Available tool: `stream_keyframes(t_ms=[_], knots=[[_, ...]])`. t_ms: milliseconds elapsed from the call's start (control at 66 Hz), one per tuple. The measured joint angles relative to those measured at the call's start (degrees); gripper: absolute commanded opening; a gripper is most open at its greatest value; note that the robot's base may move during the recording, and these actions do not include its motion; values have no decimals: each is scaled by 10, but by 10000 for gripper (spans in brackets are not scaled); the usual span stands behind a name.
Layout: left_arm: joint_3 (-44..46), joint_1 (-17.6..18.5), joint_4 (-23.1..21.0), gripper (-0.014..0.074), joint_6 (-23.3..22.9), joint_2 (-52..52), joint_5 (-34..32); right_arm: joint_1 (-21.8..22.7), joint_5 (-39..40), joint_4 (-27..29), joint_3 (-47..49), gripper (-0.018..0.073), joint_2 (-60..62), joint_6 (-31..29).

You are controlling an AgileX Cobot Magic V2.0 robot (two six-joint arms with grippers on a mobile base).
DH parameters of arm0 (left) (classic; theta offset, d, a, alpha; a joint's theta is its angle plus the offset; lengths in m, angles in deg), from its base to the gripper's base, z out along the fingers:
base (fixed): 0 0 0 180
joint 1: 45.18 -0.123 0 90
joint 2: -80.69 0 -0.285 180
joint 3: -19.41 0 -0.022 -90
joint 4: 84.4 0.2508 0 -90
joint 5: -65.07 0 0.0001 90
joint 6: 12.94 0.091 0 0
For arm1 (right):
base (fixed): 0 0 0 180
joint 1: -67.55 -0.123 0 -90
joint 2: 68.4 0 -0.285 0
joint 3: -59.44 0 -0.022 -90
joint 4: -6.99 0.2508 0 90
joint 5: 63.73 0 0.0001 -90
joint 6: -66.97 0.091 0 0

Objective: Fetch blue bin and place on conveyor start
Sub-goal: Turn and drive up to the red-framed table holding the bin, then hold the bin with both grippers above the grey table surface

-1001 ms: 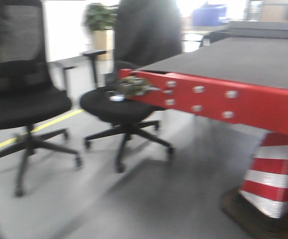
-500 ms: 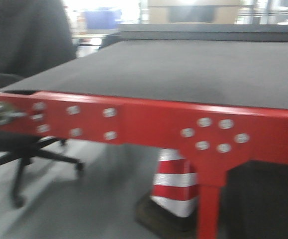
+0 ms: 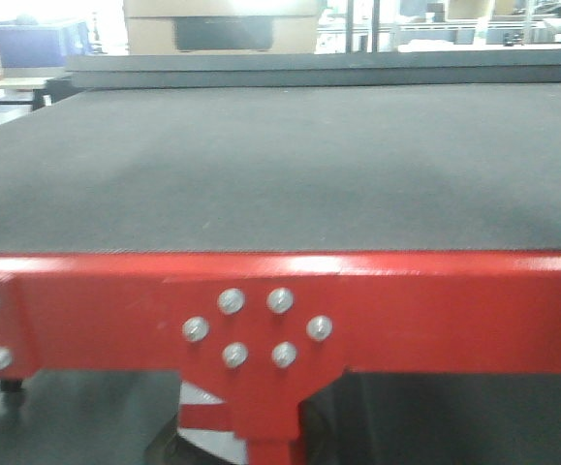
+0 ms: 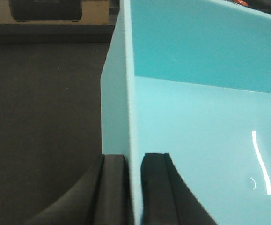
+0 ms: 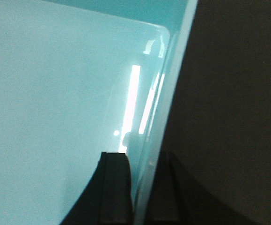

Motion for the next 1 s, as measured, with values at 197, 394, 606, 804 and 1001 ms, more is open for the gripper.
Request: stream_keyframes(t_ms=[197, 394, 606, 804, 1001], knots=[[0, 0, 0, -111, 0, 0, -1, 0, 0, 0, 0, -153, 0, 0], [0, 0, 0, -111, 0, 0, -1, 0, 0, 0, 0, -153, 0, 0], [0, 0, 0, -111, 0, 0, -1, 0, 0, 0, 0, -153, 0, 0], [0, 0, 0, -111, 0, 0, -1, 0, 0, 0, 0, -153, 0, 0], [0, 0, 1, -111, 0, 0, -1, 0, 0, 0, 0, -153, 0, 0]])
